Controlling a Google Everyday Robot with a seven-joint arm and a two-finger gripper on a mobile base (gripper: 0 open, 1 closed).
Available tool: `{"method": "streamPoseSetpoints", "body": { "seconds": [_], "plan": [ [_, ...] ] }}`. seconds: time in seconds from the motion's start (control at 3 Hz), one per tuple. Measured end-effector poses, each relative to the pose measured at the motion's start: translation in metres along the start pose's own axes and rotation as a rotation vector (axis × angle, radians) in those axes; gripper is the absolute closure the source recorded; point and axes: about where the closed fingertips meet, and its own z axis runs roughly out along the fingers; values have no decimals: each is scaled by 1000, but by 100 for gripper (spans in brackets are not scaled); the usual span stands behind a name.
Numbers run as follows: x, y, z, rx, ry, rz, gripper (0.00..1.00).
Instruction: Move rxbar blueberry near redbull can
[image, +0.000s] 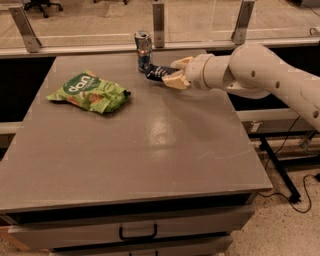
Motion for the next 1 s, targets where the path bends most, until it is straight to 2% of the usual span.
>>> {"method": "streamPoseSetpoints", "body": {
  "seconds": [0.67, 1.0],
  "plan": [
    [4, -9, 23, 31, 15, -1, 12],
    [2, -10, 17, 57, 16, 6, 0]
  ]
}}
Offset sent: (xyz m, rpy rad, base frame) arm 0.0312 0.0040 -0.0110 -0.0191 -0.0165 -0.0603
